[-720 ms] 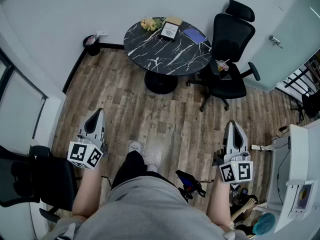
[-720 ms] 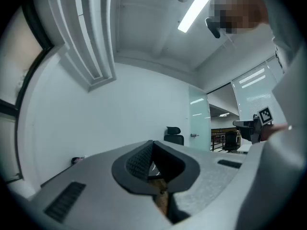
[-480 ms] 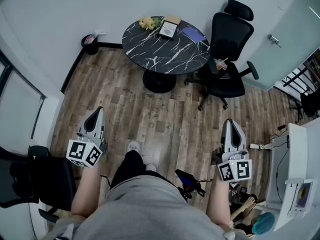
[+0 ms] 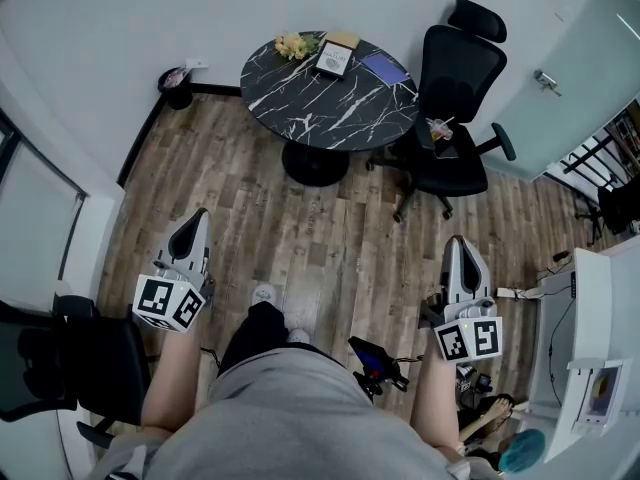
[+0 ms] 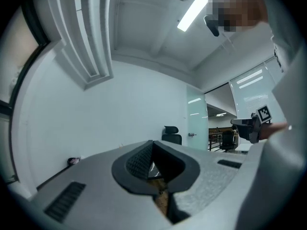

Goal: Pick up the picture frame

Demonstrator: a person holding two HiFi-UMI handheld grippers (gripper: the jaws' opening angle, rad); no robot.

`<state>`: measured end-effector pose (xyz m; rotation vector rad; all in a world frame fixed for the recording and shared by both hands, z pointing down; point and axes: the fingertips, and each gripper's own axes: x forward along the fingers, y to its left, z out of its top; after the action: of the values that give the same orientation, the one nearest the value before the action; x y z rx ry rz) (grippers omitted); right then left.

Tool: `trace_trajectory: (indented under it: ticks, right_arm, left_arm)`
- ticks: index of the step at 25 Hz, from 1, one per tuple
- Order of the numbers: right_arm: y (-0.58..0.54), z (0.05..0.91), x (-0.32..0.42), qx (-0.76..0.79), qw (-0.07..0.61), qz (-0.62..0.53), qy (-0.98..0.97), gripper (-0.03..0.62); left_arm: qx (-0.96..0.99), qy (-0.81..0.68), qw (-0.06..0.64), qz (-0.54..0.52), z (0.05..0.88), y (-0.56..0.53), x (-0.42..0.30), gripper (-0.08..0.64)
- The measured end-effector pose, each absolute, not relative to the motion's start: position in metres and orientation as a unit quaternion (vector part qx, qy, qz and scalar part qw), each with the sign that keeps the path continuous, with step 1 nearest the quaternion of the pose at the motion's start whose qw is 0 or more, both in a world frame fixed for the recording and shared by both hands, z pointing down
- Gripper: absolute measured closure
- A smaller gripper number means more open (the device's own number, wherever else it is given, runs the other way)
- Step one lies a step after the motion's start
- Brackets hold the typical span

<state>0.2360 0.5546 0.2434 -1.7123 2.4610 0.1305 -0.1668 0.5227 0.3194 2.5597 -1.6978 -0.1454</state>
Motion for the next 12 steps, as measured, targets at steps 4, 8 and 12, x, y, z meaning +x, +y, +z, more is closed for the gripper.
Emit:
trace_trajectory:
  ticks: [4,8,12]
  right_arm:
    - [0.542,0.243,0.232,-0.568,0.078,0.033,0.818,0.568]
    - [0.523,0.243,0.225,-0.571,0.076,0.032,0.817,0.568]
    - [0.497,0.244,0.213,-0.573,0.067,0.028,0.816,0.568]
  left_arm:
    - [0.828,-0.559,0.024,-0.041,0.317,0.505,-0.181,0.552]
    - [0.826,-0.562,0.019,-0.043,0.314,0.48,-0.196,0.552]
    - [0.831,-0.555,0.017,-0.04,0.313,0.449,-0.204,0.552]
